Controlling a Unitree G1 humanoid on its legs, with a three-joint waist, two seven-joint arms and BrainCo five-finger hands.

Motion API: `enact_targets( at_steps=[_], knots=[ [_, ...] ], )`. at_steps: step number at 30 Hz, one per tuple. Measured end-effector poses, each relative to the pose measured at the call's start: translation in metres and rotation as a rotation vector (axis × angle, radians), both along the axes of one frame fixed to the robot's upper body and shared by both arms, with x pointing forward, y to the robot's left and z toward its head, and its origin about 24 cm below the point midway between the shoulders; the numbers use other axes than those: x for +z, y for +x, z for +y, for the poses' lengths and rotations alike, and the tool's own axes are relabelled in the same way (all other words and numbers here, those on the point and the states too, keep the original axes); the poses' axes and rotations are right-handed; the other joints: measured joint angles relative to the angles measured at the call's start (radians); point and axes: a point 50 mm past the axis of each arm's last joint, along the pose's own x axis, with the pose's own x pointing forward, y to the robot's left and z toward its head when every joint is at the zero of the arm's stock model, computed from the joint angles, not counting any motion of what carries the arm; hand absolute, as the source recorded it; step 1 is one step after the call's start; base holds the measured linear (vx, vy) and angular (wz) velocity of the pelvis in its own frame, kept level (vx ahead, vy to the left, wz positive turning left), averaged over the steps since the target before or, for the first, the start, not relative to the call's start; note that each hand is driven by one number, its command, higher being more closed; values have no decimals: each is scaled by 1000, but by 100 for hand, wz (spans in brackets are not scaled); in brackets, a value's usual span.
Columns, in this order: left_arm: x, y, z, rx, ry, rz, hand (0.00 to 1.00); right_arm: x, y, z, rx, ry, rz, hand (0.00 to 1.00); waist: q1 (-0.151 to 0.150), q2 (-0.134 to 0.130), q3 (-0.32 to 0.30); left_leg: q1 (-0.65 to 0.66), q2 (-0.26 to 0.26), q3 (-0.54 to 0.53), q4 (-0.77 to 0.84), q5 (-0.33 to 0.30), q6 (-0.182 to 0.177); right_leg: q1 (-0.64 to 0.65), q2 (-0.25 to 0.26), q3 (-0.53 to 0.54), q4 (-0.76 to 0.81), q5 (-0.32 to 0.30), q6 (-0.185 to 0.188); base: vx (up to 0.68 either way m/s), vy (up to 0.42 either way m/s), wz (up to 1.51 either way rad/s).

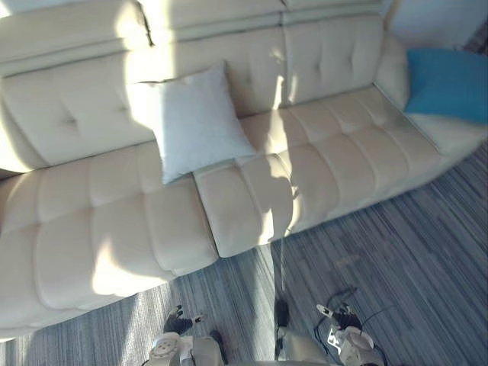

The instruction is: Pick up cushions and gather them together orderly.

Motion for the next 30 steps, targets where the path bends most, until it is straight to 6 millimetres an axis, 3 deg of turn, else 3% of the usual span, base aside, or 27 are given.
enact_targets(
  at_steps=[1, 3, 6, 7, 8, 9, 10, 11, 12, 13, 15, 16, 17, 19, 21, 22, 23, 25, 26, 27, 28, 30],
  knots=[
    [1, 1, 2, 2, 5, -3, 0, 3, 5, -4, 27, -27, -5, 0, -1, 2, 1, 25, -6, 11, 1, 0, -1, 8, 14, -30, -8, -30, 15, 166, -236, -133],
    [2, 8, -3, -19, -1, -18, 0, 6, 8, -9, 35, -44, -12, 0, -6, 20, 4, 42, 4, 11, 10, 0, -1, 6, 37, 13, -15, -43, 22, 162, -191, -90],
    [3, 17, -14, -60, -19, -38, 0, -1, -6, -8, 38, -39, 30, 0, -9, 37, 11, -2, 115, -37, 298, 8, 12, 83, 108, 54, -51, -90, 23, 114, -204, -53],
    [1, 10, -15, -56, -28, -21, 0, -5, -11, -6, 60, -41, 61, 0, -1, 42, 18, -79, 192, -125, 548, 96, 137, 155, 168, 91, -91, -103, 21, 71, -212, -67],
    [0, 6, -15, -25, -47, -22, 0, -6, -13, -5, 69, -41, 69, 0, 6, 39, 22, -117, 198, -180, 627, 93, 139, 170, 183, 123, -101, -116, 13, 129, -180, -109],
    [3, 10, -13, -23, -36, -47, 0, -5, -10, -4, 72, -45, 65, 0, 22, 38, 26, -191, 152, -289, 692, 39, 60, 180, 192, 165, -102, -124, 6, 119, -42, -94],
    [4, 12, -12, -27, -34, -55, 0, -4, -8, -4, 71, -47, 61, 0, 25, 36, 31, -219, 122, -324, 695, 19, 33, 183, 194, 188, -103, -125, 4, 160, -17, -121],
    [7, 18, -12, -20, -33, -87, 0, -3, -3, -4, 66, -45, 56, 0, 33, 32, 42, -268, 58, -387, 644, -9, 3, 187, 200, 248, -109, -125, 3, 163, 25, -144],
    [9, 20, -12, -9, -35, -100, 0, -4, -3, -3, 65, -43, 61, 0, 52, 36, 48, -298, 0, -438, 533, -15, -3, 190, 208, 305, -118, -124, 4, 168, 45, -145],
    [9, 19, -12, -3, -36, -103, 0, -4, -3, -3, 65, -43, 62, 0, 56, 39, 50, -309, -23, -465, 473, -14, -5, 192, 210, 322, -120, -125, 4, 190, 85, -138],
    [9, 18, -11, 16, -43, -104, 0, -3, -2, -4, 52, -45, 60, 0, 63, 39, 68, -322, -141, -623, 99, 43, -51, 201, 212, 416, -126, -133, 18, 232, 113, -120],
    [9, 17, -10, 20, -43, -102, 0, -3, -2, -4, 48, -47, 60, 0, 65, 42, 68, -322, -150, -638, 35, 64, -54, 203, 214, 435, -128, -135, 21, 294, 136, -128],
    [7, 13, -9, 25, -43, -90, 0, -3, -4, -5, 35, -51, 63, 0, 81, 56, 66, -317, -157, -654, -80, 136, -53, 220, 226, 493, -142, -138, 31, 273, 123, -125],
    [2, 0, -7, 40, -42, -51, 0, -6, -10, -2, 29, -41, 76, 0, 108, 45, 56, -288, -160, -651, -62, 249, -15, 249, 232, 594, -141, -156, 73, 475, 180, -139],
    [2, -5, -2, 63, -36, -39, 0, -10, -16, 4, -3, -10, 83, 0, 106, 7, 48, -293, -179, -603, 24, 175, 10, 246, 193, 634, -85, -208, 104, 537, 174, -84],
    [1, -6, 0, 67, -33, -27, 0, -12, -22, 6, -21, 3, 97, 0, 111, -11, 42, -279, -187, -552, 93, 108, 31, 225, 163, 672, 25, -259, 139, 479, 157, -69],
    [1, -6, 0, 67, -34, -25, 0, -12, -23, 6, -25, 6, 98, 0, 112, -11, 42, -269, -186, -537, 107, 88, 37, 211, 154, 678, 73, -271, 157, 455, 164, -88],
    [1, -6, 0, 61, -30, -20, 0, -13, -23, 10, -26, 24, 95, 0, 96, -9, 44, -180, -181, -479, 143, 9, 74, 58, 81, 641, 501, -276, 271, 410, 142, -63],
    [1, -5, 0, 58, -29, -22, 0, -13, -22, 11, -24, 26, 94, 0, 91, -9, 44, -164, -180, -477, 142, 0, 76, 44, 66, 618, 545, -278, 265, 483, 101, -32],
    [2, -1, -1, 48, -29, -34, 0, -14, -23, 13, -22, 36, 99, 0, 85, -6, 44, -96, -166, -466, 117, -14, 77, 13, 26, 532, 590, -297, 220, 408, 52, -32],
    [3, 1, -1, 54, -30, -42, 0, -14, -23, 15, -18, 47, 100, 0, 84, -1, 47, -37, -144, -451, 70, -15, 75, 1, 14, 472, 542, -306, 188, 483, 16, -39],
    [6, 6, -2, 66, -36, -63, 0, -12, -15, 18, -1, 53, 80, 0, 78, 8, 52, 29, -107, -431, 5, -20, 67, -29, 24, 411, 390, -291, 181, 380, -55, -38]
  ],
)
